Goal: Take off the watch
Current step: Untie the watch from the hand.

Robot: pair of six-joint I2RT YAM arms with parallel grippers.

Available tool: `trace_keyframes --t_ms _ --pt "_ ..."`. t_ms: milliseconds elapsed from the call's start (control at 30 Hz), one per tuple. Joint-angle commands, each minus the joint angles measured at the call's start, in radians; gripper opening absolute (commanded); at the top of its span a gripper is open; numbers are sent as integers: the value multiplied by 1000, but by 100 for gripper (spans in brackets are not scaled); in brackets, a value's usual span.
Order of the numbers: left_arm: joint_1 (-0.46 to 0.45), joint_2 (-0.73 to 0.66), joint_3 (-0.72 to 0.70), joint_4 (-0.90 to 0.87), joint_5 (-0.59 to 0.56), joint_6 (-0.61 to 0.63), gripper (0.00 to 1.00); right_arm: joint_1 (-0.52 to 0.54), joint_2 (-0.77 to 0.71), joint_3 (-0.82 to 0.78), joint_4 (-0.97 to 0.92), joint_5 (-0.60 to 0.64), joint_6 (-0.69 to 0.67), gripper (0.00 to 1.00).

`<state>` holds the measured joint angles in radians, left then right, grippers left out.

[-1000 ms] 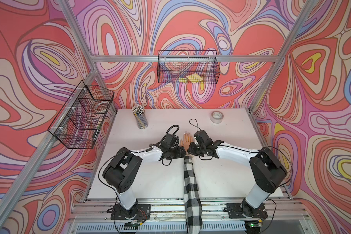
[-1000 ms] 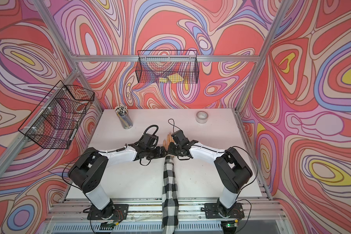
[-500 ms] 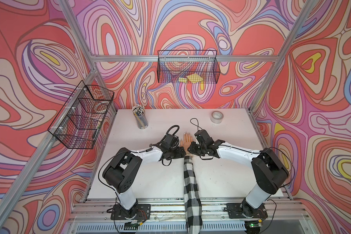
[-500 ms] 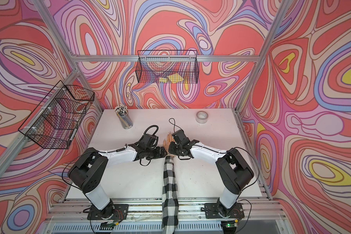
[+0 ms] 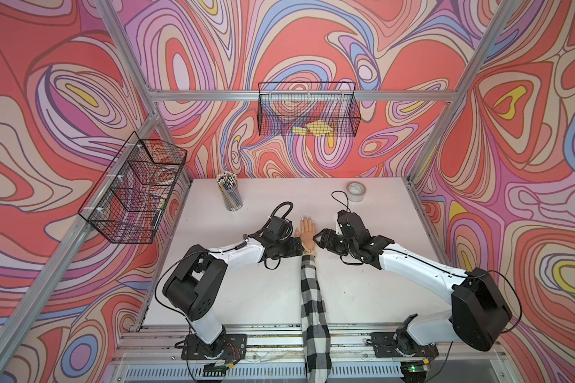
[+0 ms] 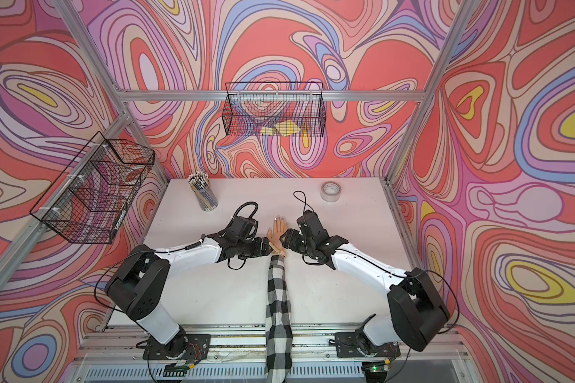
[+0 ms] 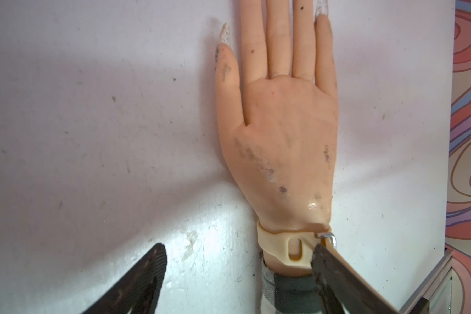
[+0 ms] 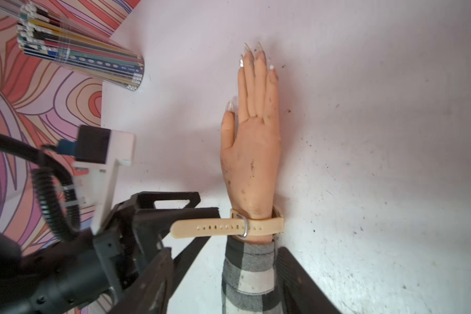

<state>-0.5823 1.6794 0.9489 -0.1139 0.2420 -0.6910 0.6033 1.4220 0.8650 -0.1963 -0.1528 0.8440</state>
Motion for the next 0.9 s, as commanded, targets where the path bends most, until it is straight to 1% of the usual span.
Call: trace_keyframes --t_ms 0,100,233,667,867 --pt "23 -51 28 -42 -17 18 86 -3 24 -65 124 -83 41 63" --pt "46 -67 28 -58 -16 31 87 -4 72 -96 219 -135 74 62" --pt "62 -84 15 -69 -13 39 87 -3 125 -105 298 -172 110 58" --pt "77 -105 -46 -45 -21 27 87 -3 200 -75 349 -217 141 46" --pt "85 -104 -58 -39 -26 25 87 -2 206 -72 382 -244 165 41"
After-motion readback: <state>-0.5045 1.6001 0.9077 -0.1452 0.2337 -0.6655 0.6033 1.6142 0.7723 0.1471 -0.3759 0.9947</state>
